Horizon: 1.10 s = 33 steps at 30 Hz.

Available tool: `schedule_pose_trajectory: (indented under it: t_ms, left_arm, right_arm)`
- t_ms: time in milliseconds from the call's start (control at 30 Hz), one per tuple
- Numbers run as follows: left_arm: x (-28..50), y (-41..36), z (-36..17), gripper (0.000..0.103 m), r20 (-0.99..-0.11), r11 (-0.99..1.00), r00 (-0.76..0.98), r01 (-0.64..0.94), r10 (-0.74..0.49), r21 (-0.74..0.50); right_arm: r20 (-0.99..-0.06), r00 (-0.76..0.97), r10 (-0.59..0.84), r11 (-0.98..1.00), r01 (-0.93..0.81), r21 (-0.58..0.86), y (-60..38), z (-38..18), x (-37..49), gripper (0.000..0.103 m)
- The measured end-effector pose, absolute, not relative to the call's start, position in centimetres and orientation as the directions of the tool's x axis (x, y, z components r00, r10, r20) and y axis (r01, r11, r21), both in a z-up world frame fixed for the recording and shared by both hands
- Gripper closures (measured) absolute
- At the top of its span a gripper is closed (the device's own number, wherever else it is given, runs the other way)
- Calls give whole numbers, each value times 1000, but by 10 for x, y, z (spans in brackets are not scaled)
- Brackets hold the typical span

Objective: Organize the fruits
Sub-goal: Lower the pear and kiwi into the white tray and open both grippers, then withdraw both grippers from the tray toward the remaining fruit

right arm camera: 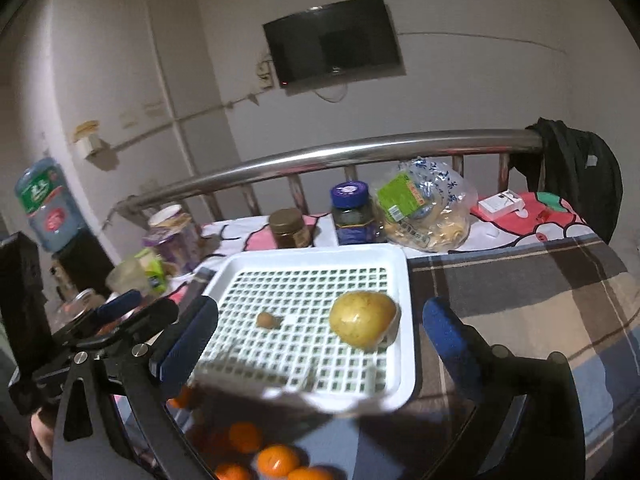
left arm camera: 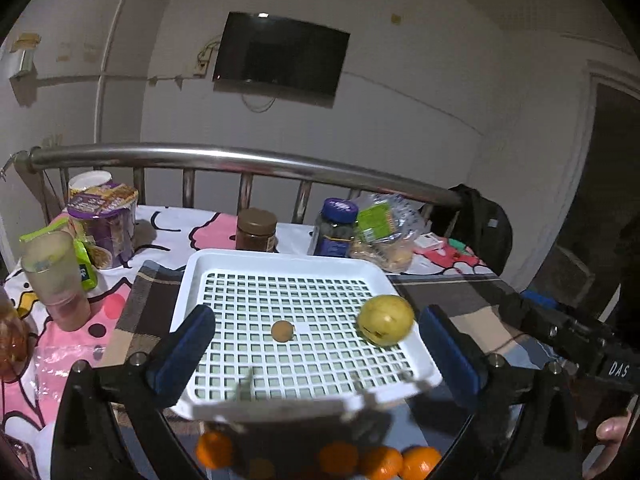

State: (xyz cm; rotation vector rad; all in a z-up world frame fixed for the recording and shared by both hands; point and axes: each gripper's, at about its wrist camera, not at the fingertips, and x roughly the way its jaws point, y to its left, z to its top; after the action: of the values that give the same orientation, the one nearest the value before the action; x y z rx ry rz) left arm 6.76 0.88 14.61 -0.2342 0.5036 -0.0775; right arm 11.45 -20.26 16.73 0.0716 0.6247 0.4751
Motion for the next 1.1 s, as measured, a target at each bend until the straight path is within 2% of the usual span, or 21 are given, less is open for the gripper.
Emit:
schedule_pose_trajectory:
  t_ms: [200, 600, 833, 1100]
  left_arm:
    - [37, 5, 148, 0, -442, 970, 884, 48, -153, -239]
    - [-1, 4, 130, 0, -463, 976, 871, 75, -164, -205]
    - [-18, -2, 109, 0, -506, 981, 845, 97, -171, -169]
    - [-23, -6, 76, 0, -591, 980, 784, 115, -189, -160]
  right_arm:
    - [-529, 702, 477, 874, -440, 204, -209, 167, 80, 0]
    - [-509, 714, 482, 872, -449, 196, -224, 156, 39, 0]
    - [-517, 719, 465, 879, -442, 176, -232, 141, 23, 0]
    - [-577, 691, 435, 888, -436, 147, -235, 109, 18, 0]
